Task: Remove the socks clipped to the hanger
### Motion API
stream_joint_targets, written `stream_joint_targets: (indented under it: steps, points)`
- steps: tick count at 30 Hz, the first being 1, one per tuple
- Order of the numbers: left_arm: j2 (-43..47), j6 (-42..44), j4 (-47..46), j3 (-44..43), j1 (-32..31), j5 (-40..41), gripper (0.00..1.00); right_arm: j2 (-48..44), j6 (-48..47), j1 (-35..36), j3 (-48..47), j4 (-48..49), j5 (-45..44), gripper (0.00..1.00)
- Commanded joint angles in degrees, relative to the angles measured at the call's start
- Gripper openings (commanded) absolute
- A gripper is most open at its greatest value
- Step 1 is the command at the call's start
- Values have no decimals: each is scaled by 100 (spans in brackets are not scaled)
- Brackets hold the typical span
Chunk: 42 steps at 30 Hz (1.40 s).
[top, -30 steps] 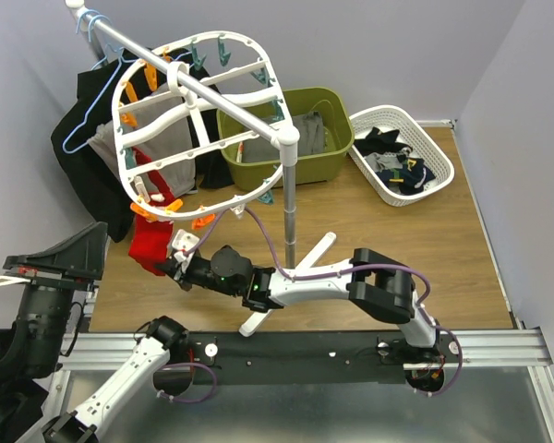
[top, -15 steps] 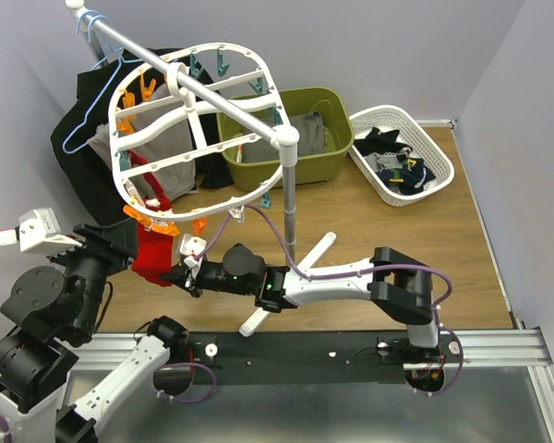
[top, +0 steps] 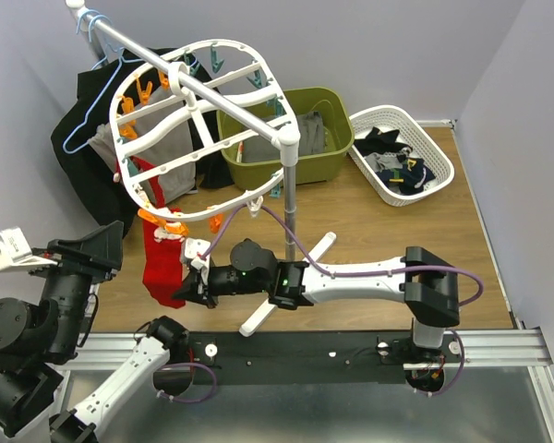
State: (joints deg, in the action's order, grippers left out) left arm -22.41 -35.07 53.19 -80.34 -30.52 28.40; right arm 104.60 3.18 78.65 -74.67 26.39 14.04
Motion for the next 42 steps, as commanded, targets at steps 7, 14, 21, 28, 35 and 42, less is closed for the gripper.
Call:
stream_joint_targets:
  steps: [7,14,21,28,35,42]
  points:
    - [0,97,-186,88,-103,-510,53,-1187,675,19,577,-688,2058,1]
    - [211,-525,-625,807,-331,-1363,72,-1416,710,-60,489,-1118,2436,1]
    - [483,-1221,-1108,1336,-542,-1610,72,-1618,824,-69,656,-978,2489,1]
    - [519,-1651,-1355,1582,-928,-1303,68,-1662,842,-78,656,-1004,2489,1]
    - [501,-1924,-1338,1740,-1228,-977,59,-1767,868,-69,735,-978,2428,1]
    - [440,-1890,-1610,2013,-1342,-986,59,-1732,877,-69,735,-969,2428,1]
